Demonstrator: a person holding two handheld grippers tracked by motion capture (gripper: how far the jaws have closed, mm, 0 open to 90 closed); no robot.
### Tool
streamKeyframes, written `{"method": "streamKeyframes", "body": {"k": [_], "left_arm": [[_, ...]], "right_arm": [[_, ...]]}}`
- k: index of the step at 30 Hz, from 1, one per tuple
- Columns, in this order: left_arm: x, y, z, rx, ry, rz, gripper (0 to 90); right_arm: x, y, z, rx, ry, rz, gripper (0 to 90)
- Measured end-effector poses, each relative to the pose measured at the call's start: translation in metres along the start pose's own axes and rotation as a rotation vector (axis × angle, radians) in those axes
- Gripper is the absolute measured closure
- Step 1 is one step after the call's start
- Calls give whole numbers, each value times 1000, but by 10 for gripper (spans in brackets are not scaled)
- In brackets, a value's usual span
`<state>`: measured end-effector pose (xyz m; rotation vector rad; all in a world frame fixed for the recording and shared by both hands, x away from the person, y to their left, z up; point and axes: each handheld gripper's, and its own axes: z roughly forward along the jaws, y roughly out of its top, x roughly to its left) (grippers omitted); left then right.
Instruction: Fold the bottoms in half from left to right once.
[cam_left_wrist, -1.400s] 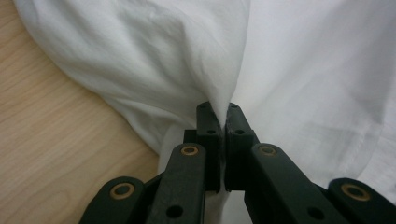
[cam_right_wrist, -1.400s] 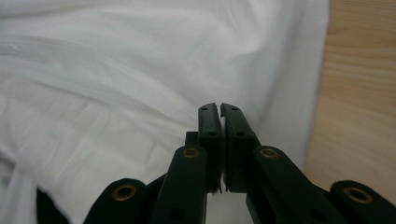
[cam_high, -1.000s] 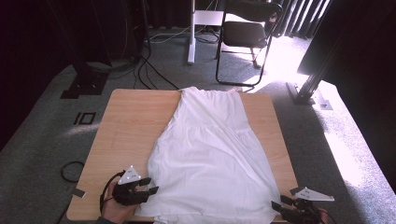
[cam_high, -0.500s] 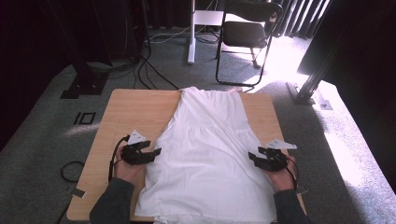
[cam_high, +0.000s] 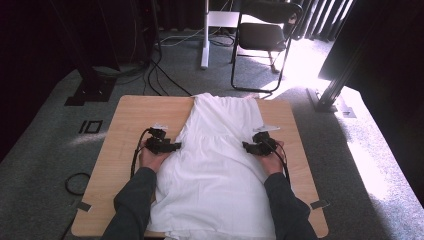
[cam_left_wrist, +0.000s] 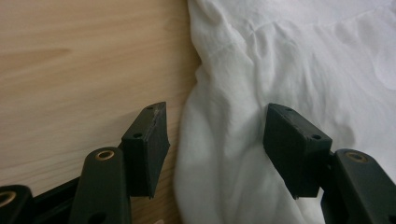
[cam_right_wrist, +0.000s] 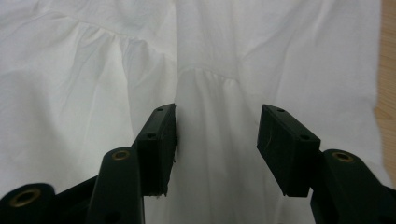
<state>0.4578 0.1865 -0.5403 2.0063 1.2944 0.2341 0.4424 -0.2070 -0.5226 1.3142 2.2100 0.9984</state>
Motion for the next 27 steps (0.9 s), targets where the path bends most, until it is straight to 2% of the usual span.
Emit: {"method": "streamKeyframes", "body": {"k": [1, 2, 3, 4, 5, 6, 8, 12, 14, 15, 16, 17, 19, 20, 22, 24, 25, 26, 27], "left_arm": [[-1, 0, 2, -12, 2, 9, 420], [-2, 0, 3, -7, -3, 5, 486], [-3, 1, 4, 8, -11, 4, 620], [-5, 1, 4, 16, -1, 20, 773], [-7, 1, 2, 13, 6, 27, 868], [-8, 1, -1, 6, -2, 35, 879], [-13, 0, -12, -26, 7, 67, 885], [-22, -11, -44, -107, 14, 111, 888], [-29, -21, -55, -112, 29, 142, 888], [-31, -26, -58, -112, 22, 153, 888], [-32, -31, -59, -107, 13, 161, 888], [-34, -35, -57, -95, 13, 169, 887], [-36, -39, -47, -58, 18, 169, 883], [-37, -40, -42, -47, 33, 172, 876], [-36, -41, -37, -39, 28, 164, 848], [-35, -41, -37, -33, 31, 157, 766], [-32, -41, -38, -26, 31, 149, 766], [-30, -41, -40, -29, 24, 146, 673], [-28, -40, -42, -38, 17, 146, 633]], "right_arm": [[0, 1, 4, 14, 4, -2, 475], [1, 2, 8, 30, -6, -6, 519], [1, 2, 10, 40, -17, -13, 626], [0, 3, 11, 49, -13, -17, 746], [-2, 3, 10, 53, -32, -10, 834], [-5, 3, 8, 52, -49, 15, 884], [-15, 3, -3, 13, -36, 69, 892], [-34, 5, -40, -67, -80, 108, 895], [-44, 2, -60, -101, -110, 118, 896], [-48, -2, -68, -110, -140, 117, 896], [-55, -7, -72, -116, -124, 134, 895], [-60, -12, -73, -116, -94, 161, 895], [-62, -23, -63, -73, -106, 155, 893], [-61, -28, -55, -47, -115, 153, 892], [-62, -38, -38, -9, -119, 164, 878], [-63, -42, -32, 3, -118, 178, 853], [-64, -45, -26, 14, -133, 187, 826], [-68, -50, -20, 36, -152, 217, 807], [-69, -51, -19, 40, -157, 224, 795]]}}
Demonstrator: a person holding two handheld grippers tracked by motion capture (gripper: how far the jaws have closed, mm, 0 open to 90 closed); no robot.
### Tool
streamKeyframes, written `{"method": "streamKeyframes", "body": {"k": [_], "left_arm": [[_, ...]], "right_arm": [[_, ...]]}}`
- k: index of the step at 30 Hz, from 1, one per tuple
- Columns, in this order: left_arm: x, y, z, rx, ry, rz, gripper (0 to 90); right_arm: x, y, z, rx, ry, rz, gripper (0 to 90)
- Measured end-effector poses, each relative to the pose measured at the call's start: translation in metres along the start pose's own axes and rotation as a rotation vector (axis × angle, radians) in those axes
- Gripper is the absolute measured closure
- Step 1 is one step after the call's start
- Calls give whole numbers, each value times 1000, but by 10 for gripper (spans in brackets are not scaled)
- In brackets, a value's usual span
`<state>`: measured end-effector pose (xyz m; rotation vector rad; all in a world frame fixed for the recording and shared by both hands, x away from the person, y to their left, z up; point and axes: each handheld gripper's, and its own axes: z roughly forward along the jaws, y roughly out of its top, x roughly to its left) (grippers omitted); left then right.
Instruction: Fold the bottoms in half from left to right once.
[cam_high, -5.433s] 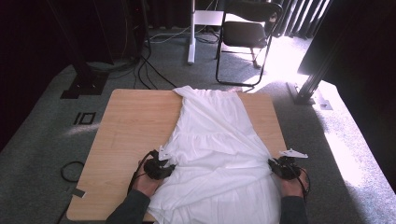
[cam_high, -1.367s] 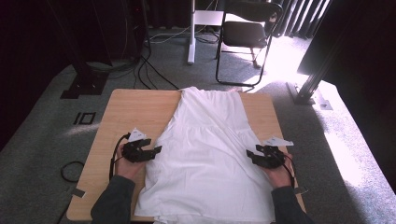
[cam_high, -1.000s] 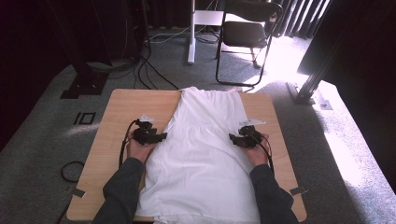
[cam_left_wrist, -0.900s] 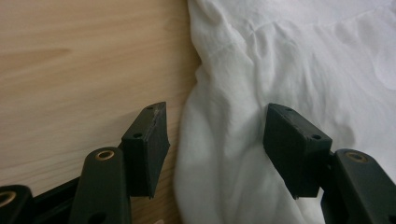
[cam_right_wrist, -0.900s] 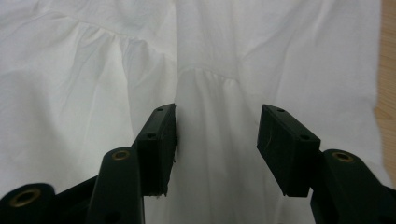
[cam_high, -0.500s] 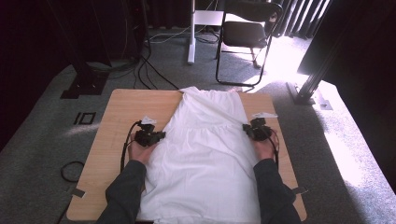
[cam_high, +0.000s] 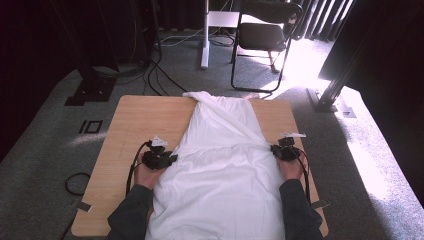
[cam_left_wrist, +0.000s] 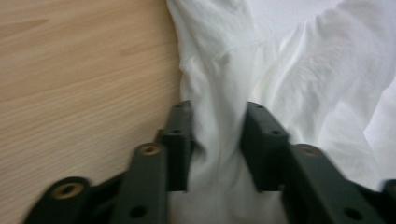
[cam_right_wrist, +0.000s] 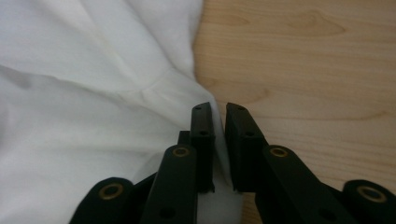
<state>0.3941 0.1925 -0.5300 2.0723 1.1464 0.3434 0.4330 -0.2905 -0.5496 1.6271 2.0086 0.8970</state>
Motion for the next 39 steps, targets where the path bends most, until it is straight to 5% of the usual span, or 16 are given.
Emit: {"method": "streamKeyframes", "body": {"k": [5, 9, 11, 14, 18, 21, 24, 26, 31, 39], "left_arm": [[11, 11, -16, -72, -7, -31, 492], [12, 27, -15, -86, 1, -19, 455], [10, 47, -4, -90, 3, -16, 435], [6, 62, 16, -75, -8, -15, 411], [-3, 70, 51, 5, 0, -29, 401], [-5, 65, 71, 76, 5, -41, 501], [-2, 58, 72, 56, -5, -64, 720], [-4, 55, 67, 57, 9, -30, 793], [-7, 35, 50, 41, 2, -23, 808], [-28, -15, 10, 15, -16, 17, 800]], "right_arm": [[-3, 0, -2, 17, -15, -3, 674], [-3, 7, -12, -33, -1, 8, 581], [3, 19, -17, -60, 56, -15, 497], [9, 26, -8, -31, 58, -39, 473], [14, 27, 11, 18, 42, -49, 553], [17, 23, 18, 47, 11, -42, 739], [19, 18, 17, 38, 25, -26, 847], [19, 15, 15, 37, 30, -26, 864], [30, -4, -1, 37, 57, -70, 867], [51, -59, -45, 13, 119, -83, 846]]}}
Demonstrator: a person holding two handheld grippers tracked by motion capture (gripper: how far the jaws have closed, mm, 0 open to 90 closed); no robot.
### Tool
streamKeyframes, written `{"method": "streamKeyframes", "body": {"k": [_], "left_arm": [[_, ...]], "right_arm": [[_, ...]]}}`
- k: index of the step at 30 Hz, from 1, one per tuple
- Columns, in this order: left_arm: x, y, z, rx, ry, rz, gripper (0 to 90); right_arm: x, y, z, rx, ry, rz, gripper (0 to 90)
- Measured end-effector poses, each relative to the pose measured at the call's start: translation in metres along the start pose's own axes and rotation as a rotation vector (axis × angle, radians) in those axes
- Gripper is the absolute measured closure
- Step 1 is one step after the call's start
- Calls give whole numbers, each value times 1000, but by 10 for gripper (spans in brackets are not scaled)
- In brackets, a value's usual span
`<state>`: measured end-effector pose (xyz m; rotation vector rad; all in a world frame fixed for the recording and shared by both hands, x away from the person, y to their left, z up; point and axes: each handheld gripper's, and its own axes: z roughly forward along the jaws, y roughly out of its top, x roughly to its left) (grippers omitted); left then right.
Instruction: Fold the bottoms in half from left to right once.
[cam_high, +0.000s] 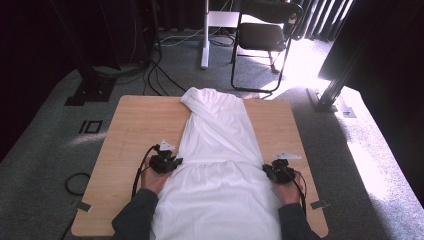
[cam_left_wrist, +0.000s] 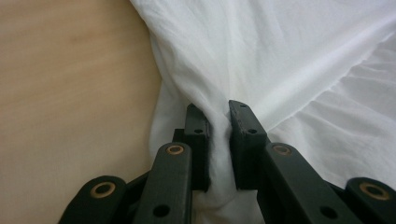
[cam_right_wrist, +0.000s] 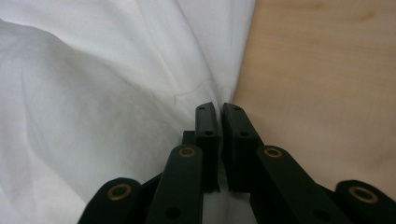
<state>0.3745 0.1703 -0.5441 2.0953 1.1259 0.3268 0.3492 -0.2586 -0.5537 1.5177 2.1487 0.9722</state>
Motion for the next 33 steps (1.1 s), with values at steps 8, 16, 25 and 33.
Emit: {"method": "streamKeyframes", "body": {"k": [8, 16, 25, 33], "left_arm": [[-27, -39, -35, 15, -36, 67, 773], [-20, -17, -50, -76, -10, 73, 507], [-21, 9, -13, -12, -8, 120, 648], [-20, 0, 2, 35, -17, 117, 630]], "right_arm": [[18, -41, -36, 13, 45, 10, 825], [36, 4, -40, -121, 68, -137, 507], [87, 73, 19, -98, 117, -336, 560], [89, 93, 70, 24, 0, -401, 799]]}}
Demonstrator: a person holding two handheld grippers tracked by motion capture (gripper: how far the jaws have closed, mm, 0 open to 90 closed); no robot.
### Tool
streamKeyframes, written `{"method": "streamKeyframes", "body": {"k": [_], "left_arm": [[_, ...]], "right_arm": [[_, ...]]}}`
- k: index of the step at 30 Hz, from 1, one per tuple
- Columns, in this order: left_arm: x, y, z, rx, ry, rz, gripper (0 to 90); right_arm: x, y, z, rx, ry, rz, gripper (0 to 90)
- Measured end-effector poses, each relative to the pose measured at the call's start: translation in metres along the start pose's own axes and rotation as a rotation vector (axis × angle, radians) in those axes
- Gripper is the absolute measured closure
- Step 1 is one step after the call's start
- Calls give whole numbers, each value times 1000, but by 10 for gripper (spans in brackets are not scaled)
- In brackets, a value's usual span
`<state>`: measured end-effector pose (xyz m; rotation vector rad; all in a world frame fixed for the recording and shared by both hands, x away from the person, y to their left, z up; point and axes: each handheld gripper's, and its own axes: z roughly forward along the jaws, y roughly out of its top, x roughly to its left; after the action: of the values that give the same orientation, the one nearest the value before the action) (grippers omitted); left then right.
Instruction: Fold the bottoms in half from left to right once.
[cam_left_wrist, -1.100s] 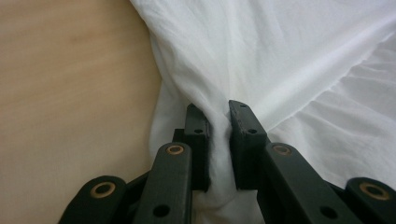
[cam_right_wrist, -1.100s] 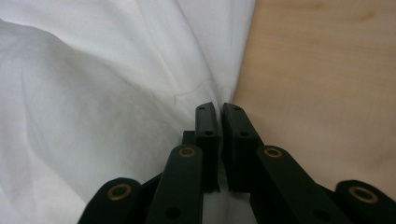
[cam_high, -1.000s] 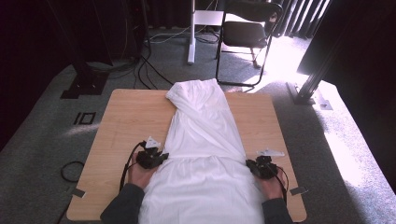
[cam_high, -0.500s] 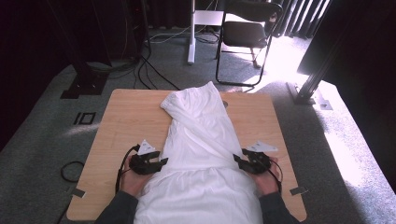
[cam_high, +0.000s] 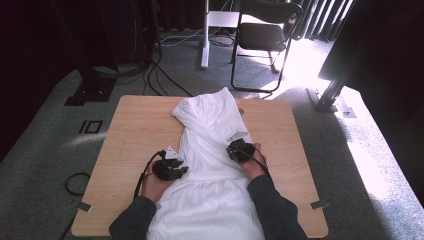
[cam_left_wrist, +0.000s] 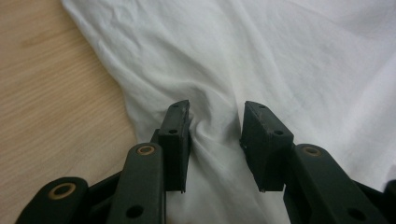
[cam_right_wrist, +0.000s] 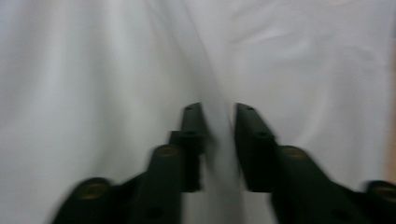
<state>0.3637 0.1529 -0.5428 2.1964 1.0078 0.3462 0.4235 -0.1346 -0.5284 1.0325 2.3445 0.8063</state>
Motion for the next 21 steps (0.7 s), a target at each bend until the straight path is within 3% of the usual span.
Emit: {"method": "streamKeyframes", "body": {"k": [1, 4, 7, 11, 14, 17, 21], "left_arm": [[0, -1, 0, -5, -1, -6, 632], [0, -2, -1, -6, 1, -5, 632], [-1, -2, 0, -4, -6, -3, 629], [-2, 0, 0, 8, -7, 12, 613], [-1, 4, -5, 27, -27, 20, 527], [6, 18, -23, -49, -10, 5, 480], [17, 46, -21, -102, 22, -16, 417]], "right_arm": [[-8, -2, -3, -22, -55, 36, 848], [-45, -14, -25, -111, -119, 230, 889], [-66, -29, -29, -105, -114, 301, 889], [-68, -41, -16, -73, -103, 296, 862], [-67, -49, 0, -29, -94, 315, 816], [-68, -50, 1, -29, -91, 329, 798], [-70, -50, 1, -23, -80, 346, 791]]}}
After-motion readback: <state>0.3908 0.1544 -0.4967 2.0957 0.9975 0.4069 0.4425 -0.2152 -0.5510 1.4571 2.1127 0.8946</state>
